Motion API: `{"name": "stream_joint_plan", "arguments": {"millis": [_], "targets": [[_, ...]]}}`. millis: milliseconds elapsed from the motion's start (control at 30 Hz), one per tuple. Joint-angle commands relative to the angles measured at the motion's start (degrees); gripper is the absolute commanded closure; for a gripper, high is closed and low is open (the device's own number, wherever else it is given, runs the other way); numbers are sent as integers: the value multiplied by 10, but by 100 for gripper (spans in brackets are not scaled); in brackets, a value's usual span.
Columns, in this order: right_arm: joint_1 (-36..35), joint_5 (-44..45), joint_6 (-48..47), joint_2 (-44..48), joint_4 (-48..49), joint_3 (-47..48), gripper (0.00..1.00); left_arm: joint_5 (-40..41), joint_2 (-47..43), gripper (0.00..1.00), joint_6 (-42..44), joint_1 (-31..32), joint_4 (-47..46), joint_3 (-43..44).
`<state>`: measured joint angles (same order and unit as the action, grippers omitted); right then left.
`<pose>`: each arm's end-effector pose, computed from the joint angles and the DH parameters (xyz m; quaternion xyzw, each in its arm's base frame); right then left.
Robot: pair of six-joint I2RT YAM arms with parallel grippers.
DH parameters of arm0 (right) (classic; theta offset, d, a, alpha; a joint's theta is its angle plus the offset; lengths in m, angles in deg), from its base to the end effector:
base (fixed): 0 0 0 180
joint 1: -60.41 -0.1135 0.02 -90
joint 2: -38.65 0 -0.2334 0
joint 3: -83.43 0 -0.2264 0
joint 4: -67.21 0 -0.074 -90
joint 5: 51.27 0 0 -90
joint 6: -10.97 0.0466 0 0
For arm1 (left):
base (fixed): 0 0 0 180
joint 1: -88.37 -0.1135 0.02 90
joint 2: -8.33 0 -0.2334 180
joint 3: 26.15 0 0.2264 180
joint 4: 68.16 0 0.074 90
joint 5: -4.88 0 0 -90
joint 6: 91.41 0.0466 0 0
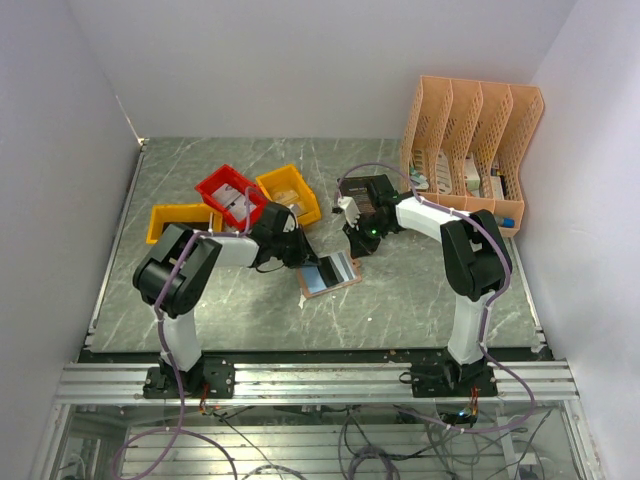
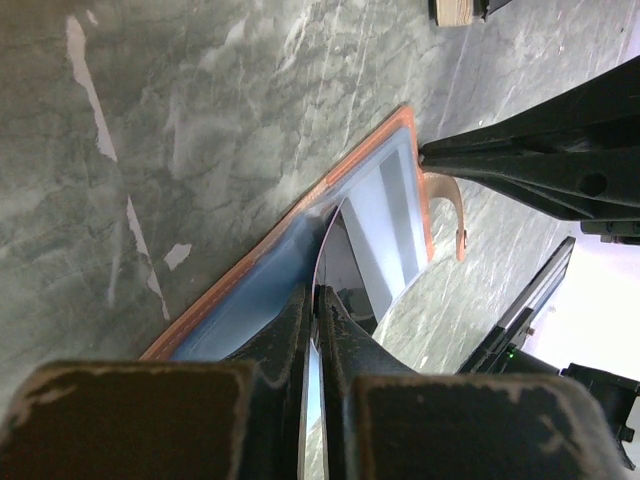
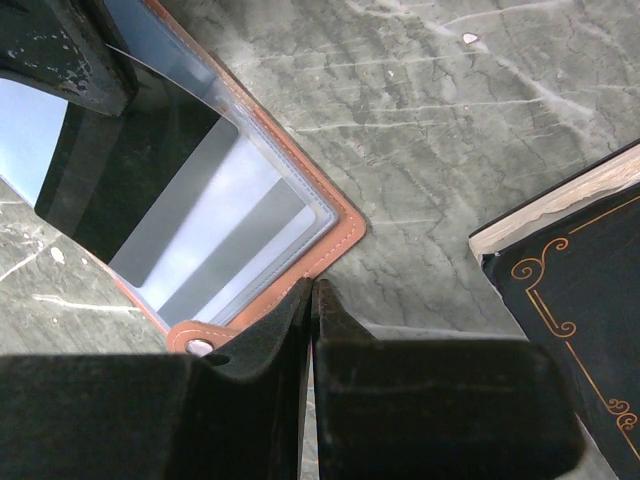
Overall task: Put the credit cards into the card holder
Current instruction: Insert the credit card into the card holder.
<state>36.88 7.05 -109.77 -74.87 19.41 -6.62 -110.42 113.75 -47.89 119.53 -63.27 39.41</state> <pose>0.3175 0.1649 0.1293 -0.4723 0.8247 0.2590 0.1723 0.2792 -0.1921 0.1116 -0.0366 0.9038 -0.3928 0.1657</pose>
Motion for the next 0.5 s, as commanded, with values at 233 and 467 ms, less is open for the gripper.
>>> {"name": "stream_joint_plan", "arguments": {"millis": [233,467], "targets": [[-17,-8,-1,-19,-2,6,95,-2,37,85,8,14,29,27],[-11,45,-13,29,6,3,82,6,40,80,14,13,37,28]]}}
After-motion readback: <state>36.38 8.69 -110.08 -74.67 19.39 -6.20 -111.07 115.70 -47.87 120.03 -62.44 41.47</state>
